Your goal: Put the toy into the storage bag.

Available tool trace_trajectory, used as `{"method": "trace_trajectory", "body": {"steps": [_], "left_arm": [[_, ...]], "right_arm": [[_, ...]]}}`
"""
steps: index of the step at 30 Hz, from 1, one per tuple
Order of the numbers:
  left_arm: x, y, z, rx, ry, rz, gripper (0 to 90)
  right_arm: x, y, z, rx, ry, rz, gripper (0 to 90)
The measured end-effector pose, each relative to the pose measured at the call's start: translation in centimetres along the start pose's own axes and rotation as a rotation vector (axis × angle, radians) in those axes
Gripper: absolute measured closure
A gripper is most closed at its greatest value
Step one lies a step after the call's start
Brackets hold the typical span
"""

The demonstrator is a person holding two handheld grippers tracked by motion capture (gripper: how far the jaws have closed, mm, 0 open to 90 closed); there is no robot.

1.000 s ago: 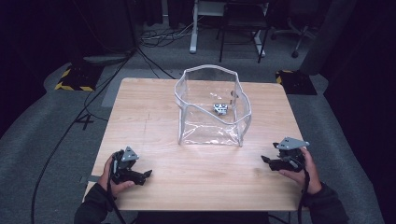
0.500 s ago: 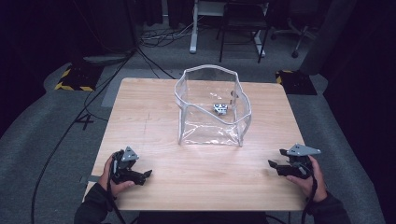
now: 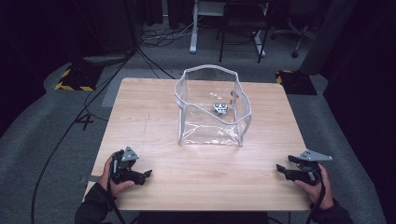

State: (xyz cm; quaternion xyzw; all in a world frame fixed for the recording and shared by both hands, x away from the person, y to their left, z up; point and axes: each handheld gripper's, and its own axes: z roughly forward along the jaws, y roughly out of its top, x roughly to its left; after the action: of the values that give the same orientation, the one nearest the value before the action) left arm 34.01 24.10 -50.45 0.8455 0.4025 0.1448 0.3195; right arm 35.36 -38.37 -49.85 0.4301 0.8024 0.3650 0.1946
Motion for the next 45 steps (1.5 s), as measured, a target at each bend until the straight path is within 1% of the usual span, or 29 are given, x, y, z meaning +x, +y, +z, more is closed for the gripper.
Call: {"method": "trace_trajectory", "body": {"steps": [2,4,5,8,9,10,11,14,17,21,24,28,30,37,39,40,41,44,45], "left_arm": [[0.00,-0.01,0.02,-0.002,0.002,-0.001,0.5],[-0.01,0.00,0.05,-0.006,0.003,-0.007,0.5],[-0.01,0.00,0.04,-0.006,0.005,-0.007,0.5],[-0.02,0.00,0.04,-0.005,0.005,-0.012,0.5],[-0.01,0.00,0.02,-0.002,0.004,-0.013,0.5],[-0.03,-0.01,0.03,-0.003,0.004,-0.015,0.5],[0.00,0.00,0.04,-0.005,0.005,-0.013,0.5],[0.00,0.00,0.03,-0.002,0.005,-0.014,0.5],[0.02,0.00,0.02,-0.002,0.008,-0.009,0.5],[-0.03,-0.02,-0.02,0.000,0.010,-0.016,0.6],[-0.03,-0.02,-0.02,-0.001,0.012,-0.017,0.6],[-0.03,-0.02,-0.01,-0.001,0.012,-0.017,0.6],[0.02,0.00,0.00,-0.002,0.011,-0.010,0.5],[0.01,0.00,0.01,-0.004,0.011,-0.012,0.5],[0.03,0.01,-0.02,-0.004,0.016,-0.008,0.5],[0.03,0.01,0.00,-0.004,0.014,-0.009,0.5],[0.00,-0.01,0.02,-0.001,0.003,-0.015,0.5],[0.06,0.03,0.03,0.001,0.000,-0.013,0.4],[0.08,0.04,0.02,0.000,0.006,-0.011,0.4]], "right_arm": [[-0.09,-0.24,-0.24,0.019,-0.021,-0.001,27.4],[-0.26,-0.71,-0.31,0.006,-0.038,0.018,26.8],[-0.19,-0.77,-0.44,0.008,-0.038,0.034,26.3],[-0.10,-0.90,-0.44,0.009,-0.046,0.026,23.3],[-0.07,-0.85,-0.37,0.010,-0.044,0.020,22.2],[-0.02,-0.82,-0.34,0.010,-0.042,0.027,22.0],[-0.11,-0.84,-0.32,0.010,-0.046,0.014,21.9],[-0.11,-0.86,-0.32,0.011,-0.049,0.009,21.8],[-0.01,-0.82,-0.31,0.012,-0.048,0.018,21.5],[0.04,-0.79,-0.26,0.011,-0.047,0.019,21.2],[-0.03,-0.73,-0.11,0.009,-0.053,0.011,20.7],[0.05,-0.65,-0.05,0.008,-0.044,0.021,20.5],[-0.01,-0.63,-0.03,0.010,-0.043,0.015,20.6],[-0.01,-0.62,0.01,0.007,-0.040,0.015,20.6],[0.00,-0.61,0.05,0.005,-0.038,0.015,20.5],[-0.03,-0.59,0.02,0.009,-0.036,0.013,20.5],[-0.03,-0.58,0.04,0.008,-0.035,0.012,20.3],[-0.02,-0.57,0.06,0.009,-0.030,0.015,20.0],[-0.03,-0.57,0.06,0.008,-0.030,0.013,20.0]]}}
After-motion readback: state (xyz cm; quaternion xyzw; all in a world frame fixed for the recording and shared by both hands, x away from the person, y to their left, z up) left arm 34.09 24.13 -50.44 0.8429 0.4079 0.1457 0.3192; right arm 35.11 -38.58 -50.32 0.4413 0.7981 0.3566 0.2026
